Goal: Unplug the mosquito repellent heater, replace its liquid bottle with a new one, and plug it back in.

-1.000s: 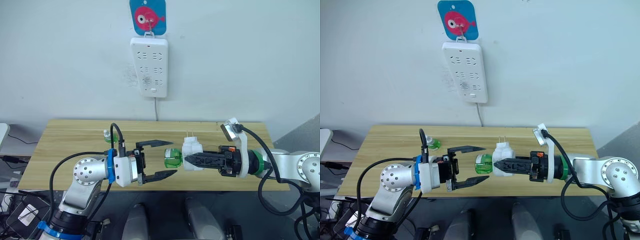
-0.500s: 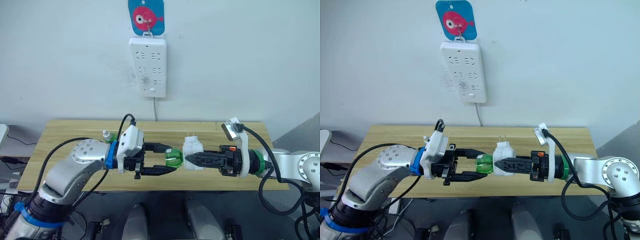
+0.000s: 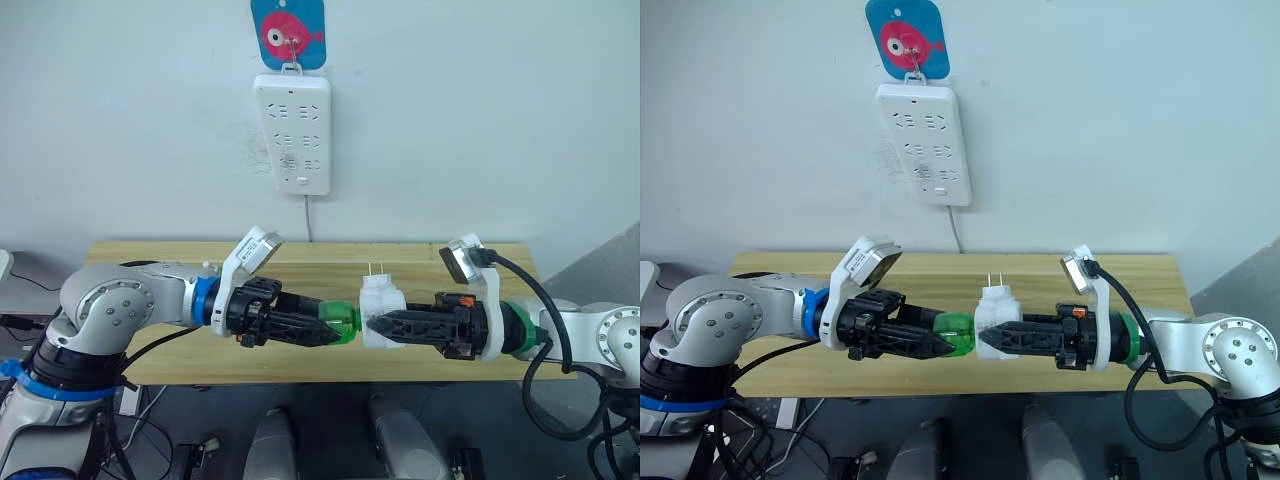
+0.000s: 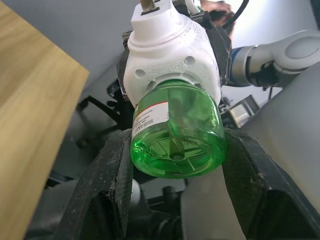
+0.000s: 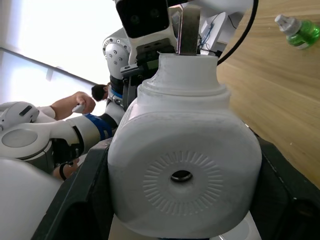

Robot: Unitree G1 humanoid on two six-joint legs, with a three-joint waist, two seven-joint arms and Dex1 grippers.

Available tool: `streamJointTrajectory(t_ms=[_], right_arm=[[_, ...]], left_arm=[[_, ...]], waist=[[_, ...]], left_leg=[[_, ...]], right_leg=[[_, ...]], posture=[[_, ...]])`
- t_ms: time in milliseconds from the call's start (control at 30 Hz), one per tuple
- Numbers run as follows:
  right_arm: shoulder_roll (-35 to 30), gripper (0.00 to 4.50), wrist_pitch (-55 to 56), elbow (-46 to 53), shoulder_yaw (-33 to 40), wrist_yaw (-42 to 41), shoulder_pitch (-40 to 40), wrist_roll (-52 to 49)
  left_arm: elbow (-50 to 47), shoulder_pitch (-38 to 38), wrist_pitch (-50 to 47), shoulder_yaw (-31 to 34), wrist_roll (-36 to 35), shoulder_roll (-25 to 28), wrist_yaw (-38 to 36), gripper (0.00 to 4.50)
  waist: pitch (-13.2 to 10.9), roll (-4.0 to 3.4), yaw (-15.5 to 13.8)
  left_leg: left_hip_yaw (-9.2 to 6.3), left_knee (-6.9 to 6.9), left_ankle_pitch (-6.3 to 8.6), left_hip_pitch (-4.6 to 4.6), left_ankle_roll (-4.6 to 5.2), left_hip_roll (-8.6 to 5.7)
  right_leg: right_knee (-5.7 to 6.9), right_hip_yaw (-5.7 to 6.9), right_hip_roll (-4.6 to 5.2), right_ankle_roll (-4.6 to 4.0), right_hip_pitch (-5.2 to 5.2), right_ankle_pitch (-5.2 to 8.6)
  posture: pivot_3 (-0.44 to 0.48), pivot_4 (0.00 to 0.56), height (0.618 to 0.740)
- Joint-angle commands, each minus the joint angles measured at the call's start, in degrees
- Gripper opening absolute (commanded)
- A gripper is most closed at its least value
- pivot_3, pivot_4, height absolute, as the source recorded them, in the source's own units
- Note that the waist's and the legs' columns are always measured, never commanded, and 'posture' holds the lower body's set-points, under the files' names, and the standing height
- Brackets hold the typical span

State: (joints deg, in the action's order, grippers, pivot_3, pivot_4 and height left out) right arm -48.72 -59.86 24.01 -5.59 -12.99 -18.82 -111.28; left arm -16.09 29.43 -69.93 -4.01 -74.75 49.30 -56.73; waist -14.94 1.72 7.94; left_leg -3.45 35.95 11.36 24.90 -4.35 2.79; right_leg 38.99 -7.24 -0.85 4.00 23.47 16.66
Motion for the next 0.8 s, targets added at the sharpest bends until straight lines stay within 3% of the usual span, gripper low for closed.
streamJointTrajectory(t_ms=[33, 400, 633, 800], right_arm=[[-2.51, 3.04, -1.05, -0.72, 1.80, 0.00, 1.03, 1.17], [-2.42, 3.04, -0.89, -0.96, 1.62, -0.22, 0.40, 1.08], [-1.74, 3.04, -0.60, -1.30, 1.10, 0.40, -0.38, 0.79], [-1.56, 3.04, -0.87, -1.74, 1.14, 0.51, -0.63, 0.70]], left_arm=[[2.36, 0.96, -2.73, 6.46, -3.20, 2.67, 0.91, 2.23], [2.58, 1.51, -5.76, 6.69, -5.18, 2.40, 3.23, 2.23], [-4.30, -2.42, 5.41, 4.70, 5.19, -1.43, 3.99, 2.23], [-7.40, -5.67, 12.55, 4.36, 11.94, -1.36, 0.04, 3.84]], waist=[[0.00, 0.00, 0.00], [0.00, 0.00, -0.05], [0.00, 0.00, -0.13], [-0.01, 0.00, -0.25]], left_leg=[[0.00, 0.00, 0.00, 0.00, 0.00, 0.00], [0.00, -0.02, 0.00, 0.00, 0.00, 0.00], [0.04, -0.01, 0.00, 0.00, 0.00, -0.01], [0.05, -0.02, 0.00, 0.00, 0.00, -0.01]], right_leg=[[0.00, 0.00, 0.00, 0.00, 0.00, 0.00], [0.00, 0.00, 0.00, 0.00, 0.00, 0.00], [-0.01, -0.04, 0.01, -0.01, 0.01, 0.00], [0.00, -0.04, 0.01, -0.01, 0.03, 0.00]], posture=[[-0.178, 0.253, 0.740], [-0.176, 0.257, 0.740], [-0.171, 0.260, 0.740], [-0.168, 0.259, 0.740]])
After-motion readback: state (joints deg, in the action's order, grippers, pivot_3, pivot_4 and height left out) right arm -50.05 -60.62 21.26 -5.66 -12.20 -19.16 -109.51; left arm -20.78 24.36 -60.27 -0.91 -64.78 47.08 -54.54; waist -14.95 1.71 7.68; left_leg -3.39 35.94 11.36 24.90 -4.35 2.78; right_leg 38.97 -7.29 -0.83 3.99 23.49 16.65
